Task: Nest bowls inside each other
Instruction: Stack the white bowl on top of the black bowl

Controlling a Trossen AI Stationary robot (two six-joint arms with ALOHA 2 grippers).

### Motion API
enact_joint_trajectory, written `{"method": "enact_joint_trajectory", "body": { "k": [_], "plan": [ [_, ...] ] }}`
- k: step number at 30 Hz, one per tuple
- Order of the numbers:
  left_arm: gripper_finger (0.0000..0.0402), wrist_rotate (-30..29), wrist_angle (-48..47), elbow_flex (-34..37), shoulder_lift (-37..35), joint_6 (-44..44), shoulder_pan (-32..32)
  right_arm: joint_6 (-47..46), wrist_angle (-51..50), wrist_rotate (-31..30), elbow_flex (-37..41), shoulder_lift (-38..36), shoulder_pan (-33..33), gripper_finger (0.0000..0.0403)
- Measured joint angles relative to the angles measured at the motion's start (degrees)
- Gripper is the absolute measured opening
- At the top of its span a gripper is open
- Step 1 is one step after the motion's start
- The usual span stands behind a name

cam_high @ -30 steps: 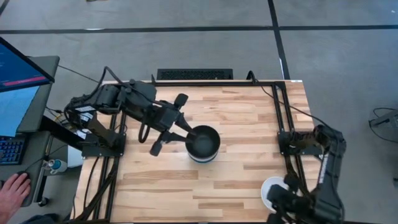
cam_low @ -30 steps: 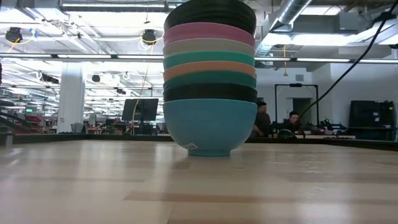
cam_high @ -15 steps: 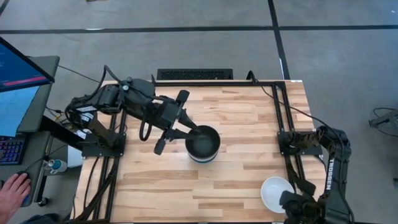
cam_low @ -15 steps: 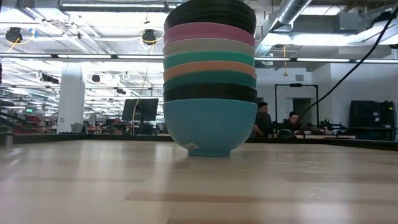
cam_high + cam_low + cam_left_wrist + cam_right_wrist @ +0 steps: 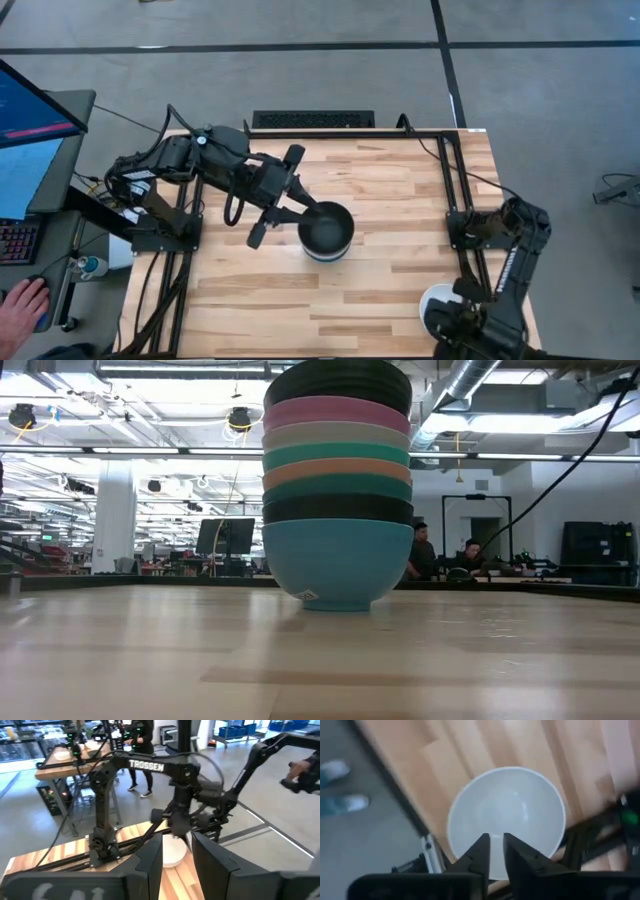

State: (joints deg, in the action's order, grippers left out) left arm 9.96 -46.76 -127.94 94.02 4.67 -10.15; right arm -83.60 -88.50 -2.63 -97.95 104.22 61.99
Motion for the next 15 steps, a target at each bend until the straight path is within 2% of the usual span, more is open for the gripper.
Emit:
{"method": "enact_joint_trajectory", "body": {
  "k": [4,8,12,15],
  "plan": [
    [0.0096,2.4,0.0,0.0,0.0,0.0,0.0,-8.8,2.1,5.8,4.4,0.0,-1.8,0.0124],
    [0.0096,4.0,0.0,0.0,0.0,0.2,0.0,-12.5,8.9,11.6,9.0,0.2,-1.6,0.0185],
    [0.0096,4.8,-0.1,0.0,0.0,0.3,0.0,-13.0,13.4,11.8,9.5,0.2,-2.4,0.0228],
    [0.0096,4.8,-0.3,0.0,0.0,1.5,0.0,-13.9,14.9,11.5,9.5,0.2,-3.0,0.0239]
  ]
}}
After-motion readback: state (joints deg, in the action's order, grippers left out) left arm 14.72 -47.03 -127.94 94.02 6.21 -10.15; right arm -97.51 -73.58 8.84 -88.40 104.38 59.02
